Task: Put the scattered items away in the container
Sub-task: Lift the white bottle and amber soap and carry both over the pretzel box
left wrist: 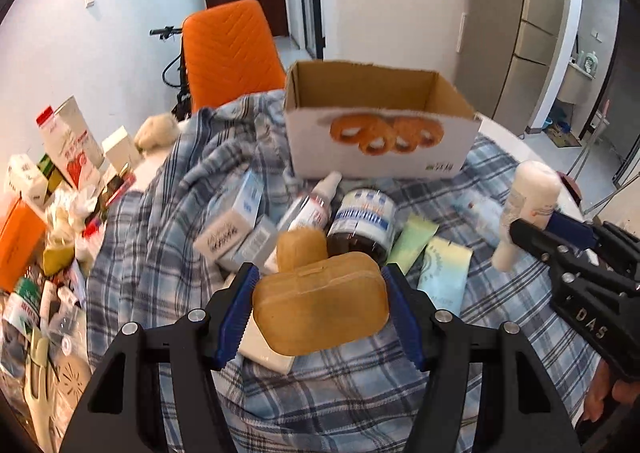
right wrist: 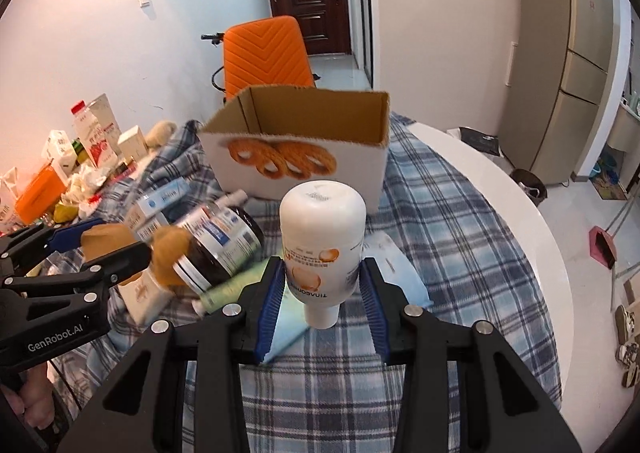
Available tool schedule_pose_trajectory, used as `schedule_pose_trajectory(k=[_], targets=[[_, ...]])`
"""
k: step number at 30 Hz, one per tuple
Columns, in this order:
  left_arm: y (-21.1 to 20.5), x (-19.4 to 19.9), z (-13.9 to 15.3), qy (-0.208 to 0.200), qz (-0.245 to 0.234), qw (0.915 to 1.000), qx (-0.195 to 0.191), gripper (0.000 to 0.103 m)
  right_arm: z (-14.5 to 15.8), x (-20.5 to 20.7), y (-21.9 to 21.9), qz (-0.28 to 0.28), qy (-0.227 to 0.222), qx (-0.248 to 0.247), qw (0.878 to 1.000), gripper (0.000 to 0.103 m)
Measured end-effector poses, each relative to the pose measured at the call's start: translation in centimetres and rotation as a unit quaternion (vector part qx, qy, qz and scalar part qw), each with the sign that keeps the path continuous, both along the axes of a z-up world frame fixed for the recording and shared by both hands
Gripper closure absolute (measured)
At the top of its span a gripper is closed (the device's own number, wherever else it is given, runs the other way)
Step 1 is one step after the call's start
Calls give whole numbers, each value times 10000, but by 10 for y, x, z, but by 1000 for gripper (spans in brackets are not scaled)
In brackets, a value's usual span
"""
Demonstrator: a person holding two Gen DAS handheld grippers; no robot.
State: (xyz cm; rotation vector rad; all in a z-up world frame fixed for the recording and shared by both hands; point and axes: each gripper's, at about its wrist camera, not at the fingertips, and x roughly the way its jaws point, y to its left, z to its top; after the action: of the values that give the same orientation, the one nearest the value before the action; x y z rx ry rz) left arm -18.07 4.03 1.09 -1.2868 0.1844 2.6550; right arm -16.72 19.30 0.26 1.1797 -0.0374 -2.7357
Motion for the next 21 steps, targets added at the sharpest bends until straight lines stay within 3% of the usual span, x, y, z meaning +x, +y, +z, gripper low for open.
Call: schedule_pose_trajectory(k=[12,21], targets=[[26,-60,52,435,-314,9985,90,37,69,-61,-2,-18,688,53,9976,65],[46,-154,46,208,-111,9997,44,37,55,-130,-4,-172,375,-253,9988,65]])
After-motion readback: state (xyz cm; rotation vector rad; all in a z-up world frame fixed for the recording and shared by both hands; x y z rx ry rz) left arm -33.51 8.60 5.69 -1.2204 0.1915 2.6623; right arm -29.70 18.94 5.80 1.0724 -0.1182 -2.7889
